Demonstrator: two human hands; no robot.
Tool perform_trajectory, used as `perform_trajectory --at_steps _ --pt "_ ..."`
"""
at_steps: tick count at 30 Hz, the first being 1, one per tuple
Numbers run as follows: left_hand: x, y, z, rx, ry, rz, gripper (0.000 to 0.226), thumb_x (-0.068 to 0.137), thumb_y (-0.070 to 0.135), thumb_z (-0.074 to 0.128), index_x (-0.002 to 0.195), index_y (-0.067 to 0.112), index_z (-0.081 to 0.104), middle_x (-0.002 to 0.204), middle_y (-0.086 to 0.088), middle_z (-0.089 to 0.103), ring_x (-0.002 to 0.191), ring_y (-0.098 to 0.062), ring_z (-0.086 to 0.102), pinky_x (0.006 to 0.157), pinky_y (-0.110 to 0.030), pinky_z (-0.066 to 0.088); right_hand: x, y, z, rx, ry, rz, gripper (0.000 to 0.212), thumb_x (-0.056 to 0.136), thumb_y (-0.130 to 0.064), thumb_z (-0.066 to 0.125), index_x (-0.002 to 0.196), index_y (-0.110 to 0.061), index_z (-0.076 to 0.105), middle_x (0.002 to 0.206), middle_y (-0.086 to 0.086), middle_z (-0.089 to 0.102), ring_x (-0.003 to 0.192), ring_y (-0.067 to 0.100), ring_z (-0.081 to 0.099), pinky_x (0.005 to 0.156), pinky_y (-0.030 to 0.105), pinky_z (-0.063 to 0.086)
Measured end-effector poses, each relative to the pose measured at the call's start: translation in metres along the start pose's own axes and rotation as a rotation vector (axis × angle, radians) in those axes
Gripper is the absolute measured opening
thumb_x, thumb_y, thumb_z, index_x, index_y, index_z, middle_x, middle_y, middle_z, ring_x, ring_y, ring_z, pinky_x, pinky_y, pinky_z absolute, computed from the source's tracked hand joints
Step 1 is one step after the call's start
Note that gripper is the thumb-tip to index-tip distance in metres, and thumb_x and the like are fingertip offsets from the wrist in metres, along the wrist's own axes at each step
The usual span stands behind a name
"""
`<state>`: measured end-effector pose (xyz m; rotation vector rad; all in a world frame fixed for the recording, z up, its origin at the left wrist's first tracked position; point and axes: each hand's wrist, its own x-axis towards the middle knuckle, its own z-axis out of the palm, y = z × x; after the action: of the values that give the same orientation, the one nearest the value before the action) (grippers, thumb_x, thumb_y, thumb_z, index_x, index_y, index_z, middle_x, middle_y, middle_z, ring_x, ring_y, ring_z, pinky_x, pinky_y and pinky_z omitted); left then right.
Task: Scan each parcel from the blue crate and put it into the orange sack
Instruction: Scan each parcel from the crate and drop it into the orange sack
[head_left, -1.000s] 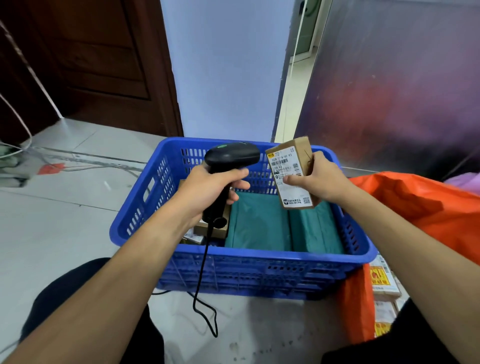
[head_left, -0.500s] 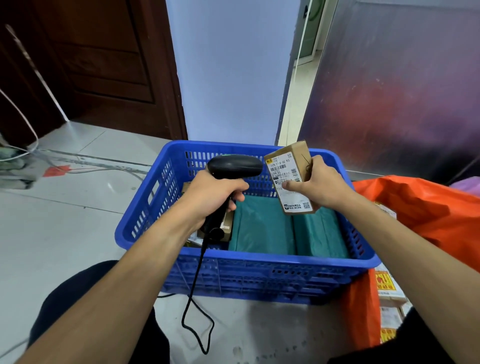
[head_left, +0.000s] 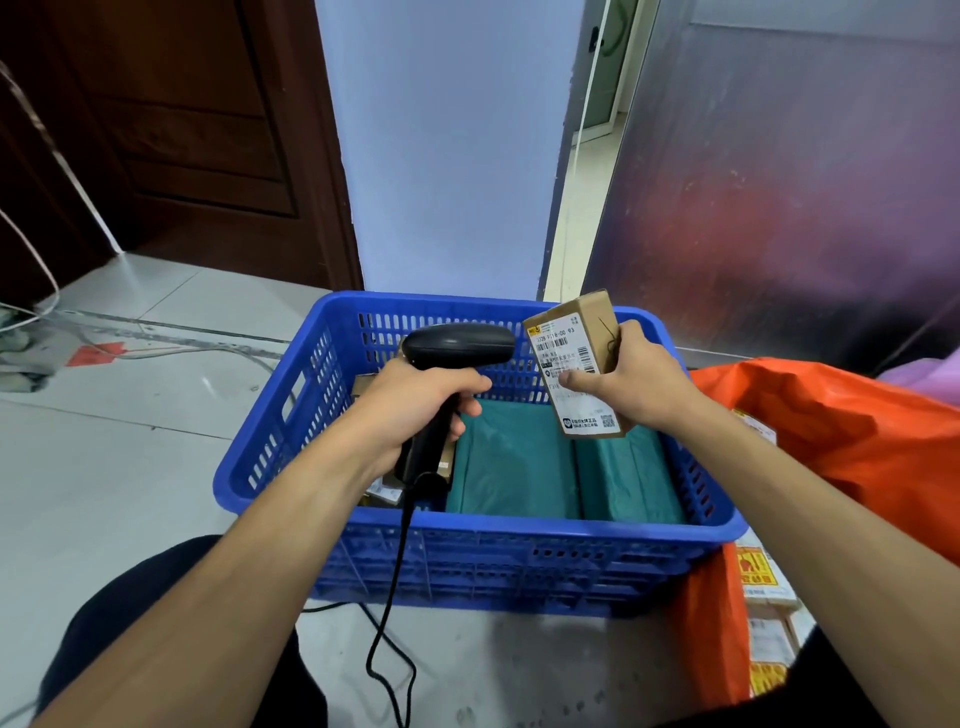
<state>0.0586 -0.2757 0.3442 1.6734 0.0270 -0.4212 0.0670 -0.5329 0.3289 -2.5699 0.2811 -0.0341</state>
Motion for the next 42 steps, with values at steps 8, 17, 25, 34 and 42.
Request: perform_trajectory --at_steps 8,17,25,34,42 --pt "0.003 -0.003 0.003 -0.090 -0.071 -0.088 0.024 0.088 0.017 0.078 0.070 0.013 0.063 0.072 -0.009 0.067 0.053 -0.019 0.054 0.058 -0.031 0.051 0.001 0.001 -0.005 0.004 0.010 0.013 0.065 0.080 -0.057 0.080 0.116 -0.014 0.046 0.109 0.002 0.066 0.099 0.025 0.064 0.085 0.046 0.055" --pt "0.007 -0.004 0.010 -0.132 -0.049 -0.034 0.012 0.088 0.016 0.079 0.082 0.012 0.071 0.071 -0.008 0.066 0.054 -0.019 0.055 0.058 -0.030 0.051 0.000 -0.002 -0.007 0.037 0.002 0.032 0.065 0.081 -0.053 0.081 0.117 -0.014 0.045 0.110 0.001 0.065 0.098 0.023 0.064 0.082 0.044 0.056" --pt "0.016 -0.005 0.051 -0.206 -0.106 0.034 0.005 0.092 0.011 0.076 0.090 0.009 0.071 0.069 -0.005 0.065 0.051 -0.016 0.055 0.054 -0.029 0.054 -0.017 -0.003 -0.043 0.025 0.099 0.028 0.067 0.082 -0.054 0.080 0.118 -0.012 0.043 0.102 -0.001 0.059 0.101 0.028 0.058 0.077 0.036 0.042" --pt "0.015 -0.012 0.124 -0.323 -0.305 0.022 0.027 0.074 0.030 0.080 0.089 0.010 0.070 0.073 -0.005 0.067 0.055 -0.015 0.061 0.059 -0.029 0.058 -0.063 0.077 -0.111 0.007 0.141 0.217 0.070 0.083 -0.049 0.080 0.125 -0.008 0.041 0.116 0.005 0.060 0.107 0.027 0.061 0.089 0.042 0.052" --pt "0.013 -0.037 0.186 -0.182 -0.385 -0.061 0.012 0.093 0.017 0.072 0.086 0.008 0.068 0.069 -0.007 0.063 0.049 -0.018 0.053 0.051 -0.028 0.054 -0.106 0.185 -0.120 0.127 0.104 0.467 0.080 0.087 -0.034 0.077 0.142 -0.002 0.028 0.119 0.009 0.063 0.106 0.027 0.066 0.088 0.042 0.057"
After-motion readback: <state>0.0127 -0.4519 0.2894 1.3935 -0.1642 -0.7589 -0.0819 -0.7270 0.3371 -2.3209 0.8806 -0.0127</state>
